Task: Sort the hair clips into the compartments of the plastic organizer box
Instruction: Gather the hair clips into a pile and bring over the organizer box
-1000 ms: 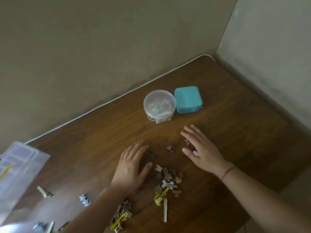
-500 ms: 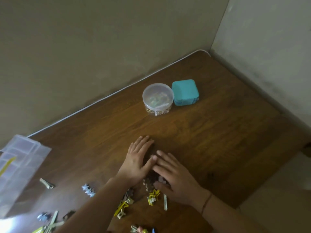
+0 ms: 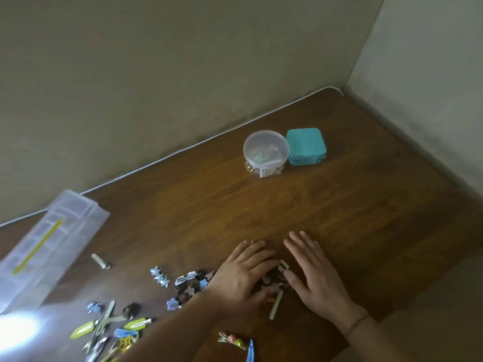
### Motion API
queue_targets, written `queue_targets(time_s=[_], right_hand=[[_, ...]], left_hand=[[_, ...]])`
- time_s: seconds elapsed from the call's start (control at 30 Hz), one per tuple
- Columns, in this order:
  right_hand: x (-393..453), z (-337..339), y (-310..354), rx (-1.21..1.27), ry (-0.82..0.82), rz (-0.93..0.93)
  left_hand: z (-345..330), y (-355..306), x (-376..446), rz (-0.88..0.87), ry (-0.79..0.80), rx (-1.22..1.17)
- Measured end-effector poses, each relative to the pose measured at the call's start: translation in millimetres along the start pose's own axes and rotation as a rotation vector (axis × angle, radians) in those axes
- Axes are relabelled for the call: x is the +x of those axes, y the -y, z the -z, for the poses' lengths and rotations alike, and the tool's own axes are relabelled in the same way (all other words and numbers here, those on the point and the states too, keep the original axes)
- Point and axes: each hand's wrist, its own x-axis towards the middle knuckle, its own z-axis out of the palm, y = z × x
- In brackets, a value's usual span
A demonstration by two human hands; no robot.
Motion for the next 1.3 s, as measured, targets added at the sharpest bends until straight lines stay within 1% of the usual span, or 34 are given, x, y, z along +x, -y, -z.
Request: queue_targets(time_s=[0.07,0.13,0.23,0.3,0.47,0.57,0.67,0.73,0.77,0.9,1.0,1.13,1.23,1.3], right_hand=[[12,-7,21,0.006,0.051,0.071],[24,-12,39,0.01,0.082,0.139],[36,-19,59,0.01,0.141,0.228],[38,-25,67,-0.034,0.17,0.273],[32,-42,85,-0.144,0.245,0.4],[43,-37,99,-0.139,0.219,0.42],[73,-30,143,-0.14,0.188,0.474],[101,-35,187,-0.173,0.215,0.539],[115,-41,212,-0.192,0.243,0.568],[162,-79,298,-0.308,0.421,0.662],[178,-101,331,-0.379,0.499,0.709],[176,-102,322,-0.421,0.511,0.704],[150,-84,288,-0.487,0.468,0.697],[125,-70,261,-0.474,0.465,0.647]], left_hand=[[8,5,-17,0.049,-0.097,-0.048],[19,16,-42,0.145,-0.209,-0.078],[27,36,-102,0.384,-0.415,-0.108],[28,45,-147,0.552,-0.497,-0.103],[26,59,-232,0.774,-0.604,-0.065],[24,60,-269,0.901,-0.681,-0.038],[16,59,-297,1.109,-0.655,-0.036],[8,58,-303,1.224,-0.611,-0.058],[5,56,-302,1.253,-0.589,-0.068],[7,54,-278,1.236,-0.544,-0.07],[13,55,-259,1.232,-0.489,-0.038],[18,60,-250,1.223,-0.401,-0.036],[21,61,-243,1.161,-0.341,-0.065],[21,59,-234,1.109,-0.314,-0.075]])
